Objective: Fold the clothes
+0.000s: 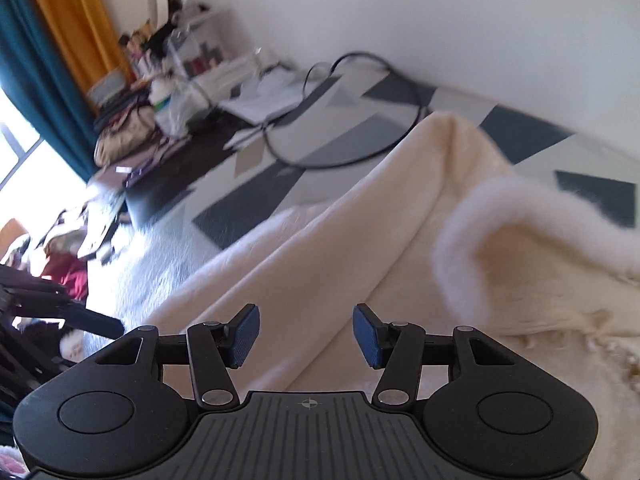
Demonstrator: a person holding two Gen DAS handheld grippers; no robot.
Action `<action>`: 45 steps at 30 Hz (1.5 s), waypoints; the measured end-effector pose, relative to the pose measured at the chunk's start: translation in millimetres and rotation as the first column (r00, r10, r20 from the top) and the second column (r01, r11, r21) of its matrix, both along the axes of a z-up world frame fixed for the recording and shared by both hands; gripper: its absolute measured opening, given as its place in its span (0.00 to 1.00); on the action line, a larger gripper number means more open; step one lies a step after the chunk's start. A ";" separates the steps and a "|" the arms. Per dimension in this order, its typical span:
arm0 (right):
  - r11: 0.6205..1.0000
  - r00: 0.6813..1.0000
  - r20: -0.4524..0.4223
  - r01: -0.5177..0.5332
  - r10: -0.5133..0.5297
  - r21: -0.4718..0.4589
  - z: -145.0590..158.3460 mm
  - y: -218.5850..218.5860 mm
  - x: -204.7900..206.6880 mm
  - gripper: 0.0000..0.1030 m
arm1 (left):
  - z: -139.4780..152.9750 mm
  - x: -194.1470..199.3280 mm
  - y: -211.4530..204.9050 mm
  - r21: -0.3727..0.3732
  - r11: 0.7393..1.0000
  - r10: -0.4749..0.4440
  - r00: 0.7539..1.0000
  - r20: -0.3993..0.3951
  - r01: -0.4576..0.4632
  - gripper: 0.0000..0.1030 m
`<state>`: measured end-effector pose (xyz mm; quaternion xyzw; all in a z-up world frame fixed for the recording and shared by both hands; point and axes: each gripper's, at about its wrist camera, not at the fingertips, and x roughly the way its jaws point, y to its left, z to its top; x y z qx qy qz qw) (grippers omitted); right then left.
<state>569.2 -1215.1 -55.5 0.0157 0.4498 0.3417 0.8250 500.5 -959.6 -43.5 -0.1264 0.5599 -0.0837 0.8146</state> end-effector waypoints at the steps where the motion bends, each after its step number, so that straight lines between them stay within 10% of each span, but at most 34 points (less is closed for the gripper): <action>1: 1.000 1.000 -0.002 -0.016 0.016 -0.012 -3.0 4.9 -3.0 0.47 | -0.5 -8.7 7.0 -0.007 1.000 0.027 1.000 0.007 -0.027 0.74; 11: 0.998 0.999 0.008 -0.048 0.048 -0.050 -16.9 4.9 -18.7 0.50 | 10.7 -39.9 -1.2 -0.015 1.000 0.020 0.994 0.108 -0.018 0.74; 23: 1.000 0.985 -0.171 -0.014 0.017 0.021 -13.6 9.3 -69.3 0.45 | -24.7 -39.0 -10.7 -0.061 0.977 -0.202 0.979 0.028 0.204 0.74; 28: 0.997 0.981 -0.195 0.019 -0.005 0.070 -16.3 24.3 -76.8 0.06 | -28.6 -37.5 -0.5 -0.106 0.972 -0.210 0.977 0.027 0.212 0.74; 37: 0.933 0.991 -0.131 0.019 0.030 0.358 38.4 55.6 -47.8 0.03 | -14.1 -25.6 13.9 -0.151 0.962 -0.214 0.970 0.111 0.229 0.74; 38: 0.922 0.991 -0.130 0.019 0.034 0.386 42.6 59.7 -43.6 0.03 | -10.8 -24.6 19.0 -0.150 0.965 -0.196 0.973 0.124 0.213 0.72; 41: 0.900 0.992 -0.124 0.039 0.016 0.434 50.0 65.9 -33.8 0.03 | -0.7 -21.7 34.6 -0.148 0.975 -0.140 0.977 0.163 0.165 0.13; 45: 0.855 0.989 -0.143 0.103 -0.034 0.509 52.9 59.1 -21.5 0.03 | 19.8 -15.0 59.3 -0.145 0.987 -0.033 0.975 0.219 0.066 0.09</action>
